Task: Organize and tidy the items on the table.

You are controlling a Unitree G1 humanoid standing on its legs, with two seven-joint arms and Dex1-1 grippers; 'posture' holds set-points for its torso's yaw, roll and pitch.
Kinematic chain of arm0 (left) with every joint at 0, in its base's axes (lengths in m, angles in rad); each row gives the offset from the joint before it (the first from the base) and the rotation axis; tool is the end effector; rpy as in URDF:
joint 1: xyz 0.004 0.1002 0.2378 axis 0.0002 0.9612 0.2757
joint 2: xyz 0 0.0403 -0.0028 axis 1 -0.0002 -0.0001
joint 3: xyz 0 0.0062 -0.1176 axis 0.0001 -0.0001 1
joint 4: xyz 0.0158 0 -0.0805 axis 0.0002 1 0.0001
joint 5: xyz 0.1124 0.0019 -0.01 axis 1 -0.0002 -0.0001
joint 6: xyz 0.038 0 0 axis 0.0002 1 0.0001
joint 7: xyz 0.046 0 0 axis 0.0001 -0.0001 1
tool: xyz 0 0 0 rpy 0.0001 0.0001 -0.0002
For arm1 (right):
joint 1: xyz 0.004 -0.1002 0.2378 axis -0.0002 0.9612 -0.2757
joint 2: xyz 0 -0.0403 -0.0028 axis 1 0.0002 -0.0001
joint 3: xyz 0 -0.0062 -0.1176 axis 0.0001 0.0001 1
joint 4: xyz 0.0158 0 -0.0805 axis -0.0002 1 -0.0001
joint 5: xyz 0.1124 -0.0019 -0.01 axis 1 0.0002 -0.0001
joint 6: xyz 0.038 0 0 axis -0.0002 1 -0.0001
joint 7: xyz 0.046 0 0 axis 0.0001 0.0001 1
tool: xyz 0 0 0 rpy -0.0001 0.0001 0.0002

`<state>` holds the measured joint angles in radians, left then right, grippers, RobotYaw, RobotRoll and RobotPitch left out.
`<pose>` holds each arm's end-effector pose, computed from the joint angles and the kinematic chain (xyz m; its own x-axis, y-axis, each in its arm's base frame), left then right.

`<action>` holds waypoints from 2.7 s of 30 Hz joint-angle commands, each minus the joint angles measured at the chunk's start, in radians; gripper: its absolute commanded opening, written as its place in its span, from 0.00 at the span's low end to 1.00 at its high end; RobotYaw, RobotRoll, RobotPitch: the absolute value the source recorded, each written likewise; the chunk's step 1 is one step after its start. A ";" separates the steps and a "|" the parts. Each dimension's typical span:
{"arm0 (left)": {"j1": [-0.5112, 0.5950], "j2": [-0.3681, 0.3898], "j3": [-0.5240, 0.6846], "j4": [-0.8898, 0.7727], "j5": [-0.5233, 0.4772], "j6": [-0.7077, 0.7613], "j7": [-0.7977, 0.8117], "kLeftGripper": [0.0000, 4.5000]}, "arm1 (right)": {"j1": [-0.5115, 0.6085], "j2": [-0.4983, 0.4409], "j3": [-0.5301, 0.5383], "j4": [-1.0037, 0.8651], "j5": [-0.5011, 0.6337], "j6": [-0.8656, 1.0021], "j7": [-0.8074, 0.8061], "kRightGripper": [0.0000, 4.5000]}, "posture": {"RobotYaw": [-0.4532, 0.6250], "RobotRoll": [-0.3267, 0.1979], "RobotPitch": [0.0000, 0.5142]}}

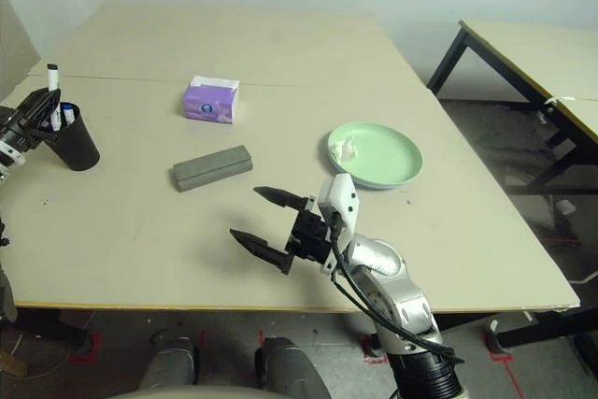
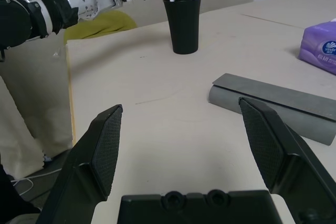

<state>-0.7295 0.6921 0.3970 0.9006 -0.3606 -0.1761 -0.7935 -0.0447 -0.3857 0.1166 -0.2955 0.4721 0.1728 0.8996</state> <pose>0.3036 0.3697 0.1586 0.9432 -0.2239 0.2453 0.2057 0.9737 0.0976 0.2179 -0.1789 0.0908 0.4041 0.9077 0.1130 -0.9112 0.4102 -0.0368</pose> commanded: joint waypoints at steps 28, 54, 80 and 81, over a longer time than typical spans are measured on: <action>0.011 0.026 0.015 0.026 0.003 -0.070 0.036 0.49 | -0.017 -0.001 0.008 -0.019 0.009 0.014 -0.025 1.00 | 0.36 0.62 0.20; 0.394 0.192 0.303 -0.284 -0.207 0.167 -0.028 0.99 | 0.019 0.004 -0.413 0.081 -0.024 -0.112 -0.334 1.00 | 0.36 0.62 0.18; 0.685 0.080 0.210 -0.445 -0.113 0.241 0.019 0.99 | 0.162 -0.001 -0.591 0.366 -0.082 -0.418 -0.377 1.00 | 0.37 0.62 0.19; 0.684 0.082 0.212 -0.441 -0.112 0.241 0.020 0.99 | 0.162 0.002 -0.586 0.362 -0.082 -0.416 -0.380 1.00 | 0.37 0.62 0.19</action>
<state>-0.0457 0.7777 0.6049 0.4406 -0.4758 0.0653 -0.7771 0.1069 -0.3909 -0.4808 0.0821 0.3904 -0.2360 0.5226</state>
